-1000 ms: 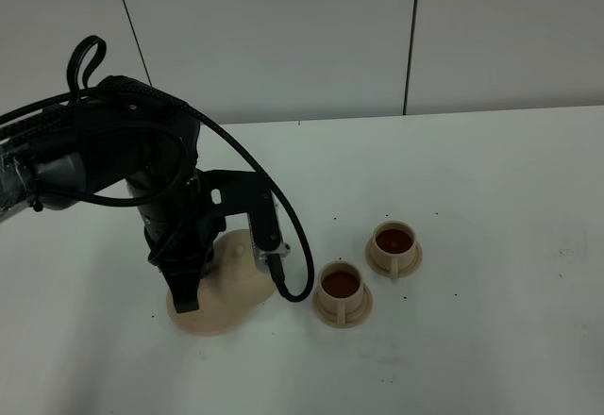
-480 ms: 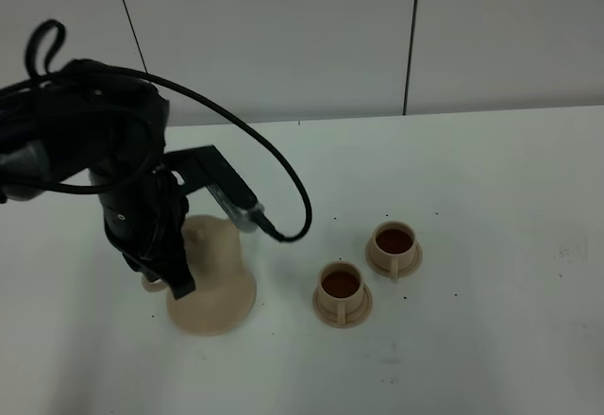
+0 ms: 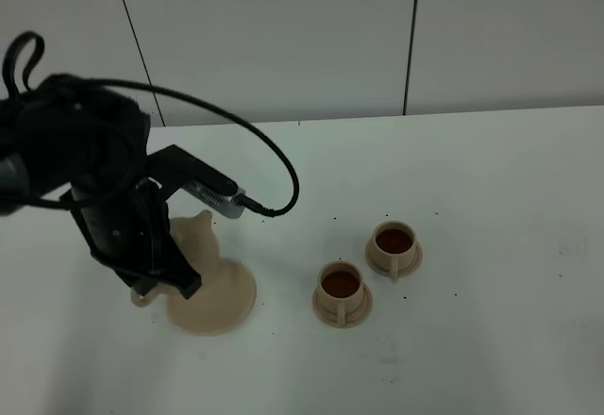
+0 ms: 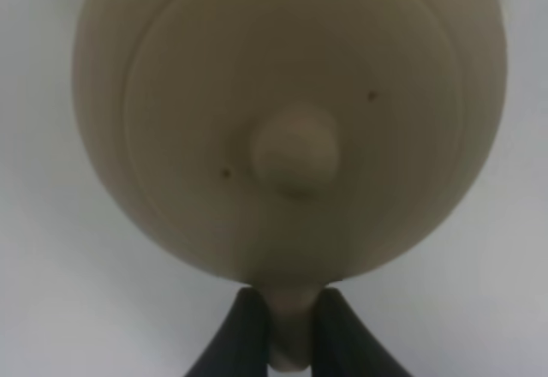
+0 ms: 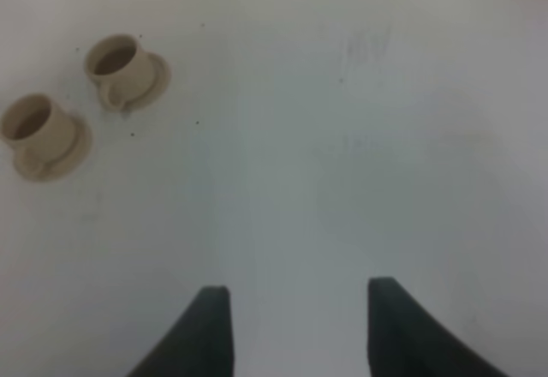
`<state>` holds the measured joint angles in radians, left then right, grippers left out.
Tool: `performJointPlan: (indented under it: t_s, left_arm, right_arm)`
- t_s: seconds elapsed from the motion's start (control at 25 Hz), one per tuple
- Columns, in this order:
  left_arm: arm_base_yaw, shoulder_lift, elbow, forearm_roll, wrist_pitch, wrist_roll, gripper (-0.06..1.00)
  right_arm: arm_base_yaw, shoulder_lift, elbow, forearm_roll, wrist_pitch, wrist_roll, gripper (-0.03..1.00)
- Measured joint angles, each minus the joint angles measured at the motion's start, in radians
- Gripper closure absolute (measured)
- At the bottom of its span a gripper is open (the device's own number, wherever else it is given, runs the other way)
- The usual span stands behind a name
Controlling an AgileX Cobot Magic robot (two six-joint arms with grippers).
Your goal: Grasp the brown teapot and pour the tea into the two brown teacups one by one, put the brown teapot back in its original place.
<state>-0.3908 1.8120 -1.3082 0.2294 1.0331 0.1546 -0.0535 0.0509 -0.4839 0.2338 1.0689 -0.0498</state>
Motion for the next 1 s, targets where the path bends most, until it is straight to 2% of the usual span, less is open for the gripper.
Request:
performJointPlan:
  t_s: [0.2,0.32,1.0]
  left_arm:
    - [0.001,0.000,0.111,0.004,-0.157,-0.056,0.77]
    - [0.001,0.001,0.139,0.002,-0.209,-0.083,0.77]
    - [0.006,0.087,0.145,-0.042,-0.255,-0.093,0.77]
  right_arm:
    - [0.000,0.000,0.000,0.000,0.000,0.000,0.61]
    - [0.000,0.000,0.000,0.000,0.000,0.000,0.61]
    - [0.000,0.000,0.000,0.000,0.000,-0.001,0.61]
